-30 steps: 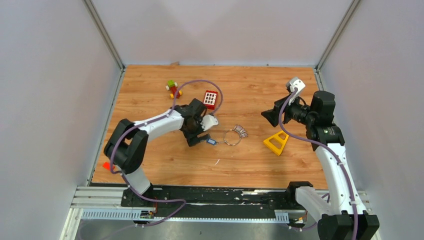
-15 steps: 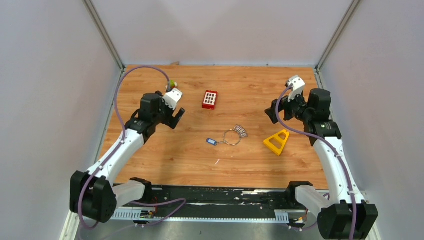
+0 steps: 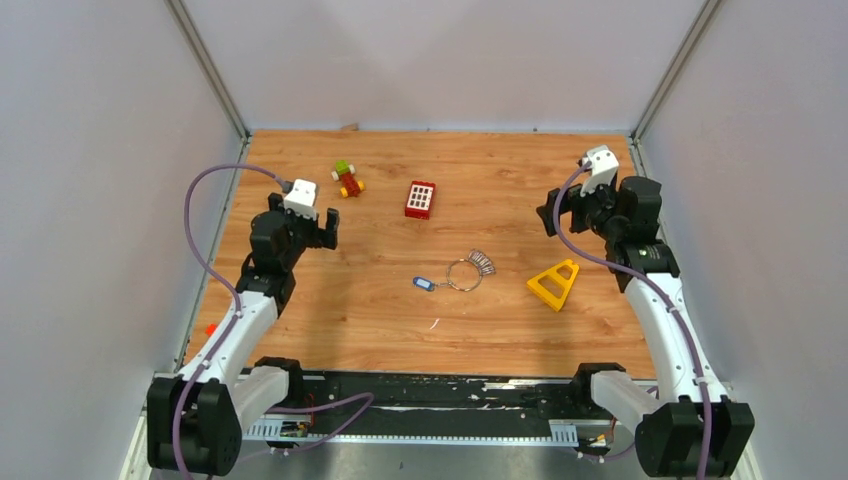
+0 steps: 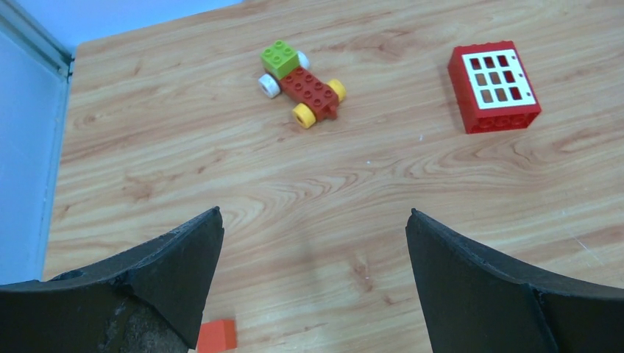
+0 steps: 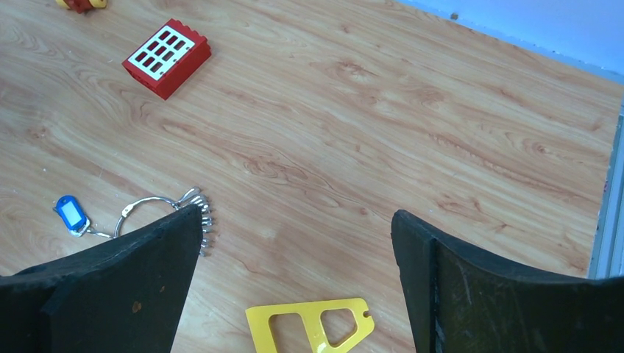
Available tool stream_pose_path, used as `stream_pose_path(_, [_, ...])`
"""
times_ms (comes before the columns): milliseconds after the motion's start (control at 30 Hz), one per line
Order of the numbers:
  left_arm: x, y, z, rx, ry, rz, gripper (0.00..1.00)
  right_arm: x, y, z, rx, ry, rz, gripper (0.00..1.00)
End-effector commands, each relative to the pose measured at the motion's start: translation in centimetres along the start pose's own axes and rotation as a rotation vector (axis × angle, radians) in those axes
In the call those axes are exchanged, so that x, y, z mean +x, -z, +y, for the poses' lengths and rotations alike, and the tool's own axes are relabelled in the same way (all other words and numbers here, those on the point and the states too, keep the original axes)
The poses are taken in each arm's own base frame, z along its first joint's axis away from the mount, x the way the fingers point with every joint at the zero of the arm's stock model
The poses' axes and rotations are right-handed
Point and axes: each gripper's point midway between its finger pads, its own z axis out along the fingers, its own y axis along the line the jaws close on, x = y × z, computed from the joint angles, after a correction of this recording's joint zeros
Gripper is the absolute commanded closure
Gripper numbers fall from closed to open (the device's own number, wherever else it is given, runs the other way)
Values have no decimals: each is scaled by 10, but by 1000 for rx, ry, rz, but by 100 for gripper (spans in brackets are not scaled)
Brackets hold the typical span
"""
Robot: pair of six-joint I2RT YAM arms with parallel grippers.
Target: Put the keys on the keyring
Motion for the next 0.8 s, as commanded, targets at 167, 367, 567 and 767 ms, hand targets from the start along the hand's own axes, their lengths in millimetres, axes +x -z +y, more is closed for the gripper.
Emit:
stream_pose_path(167, [-36, 1, 23, -27, 122, -211, 0, -27, -9, -15, 47, -9, -54, 0])
stream_pose_path(367, [-57, 20, 29, -32, 98, -293, 0, -29, 2, -22, 120, -29, -90, 0])
stream_pose_path(567, [-71, 44, 27, -42, 161, -243, 0, -29, 16, -20, 148, -2, -155, 0])
stream_pose_path(767, [-90, 67, 24, -33, 76, -245, 0, -40, 24, -16, 142, -9, -188, 0])
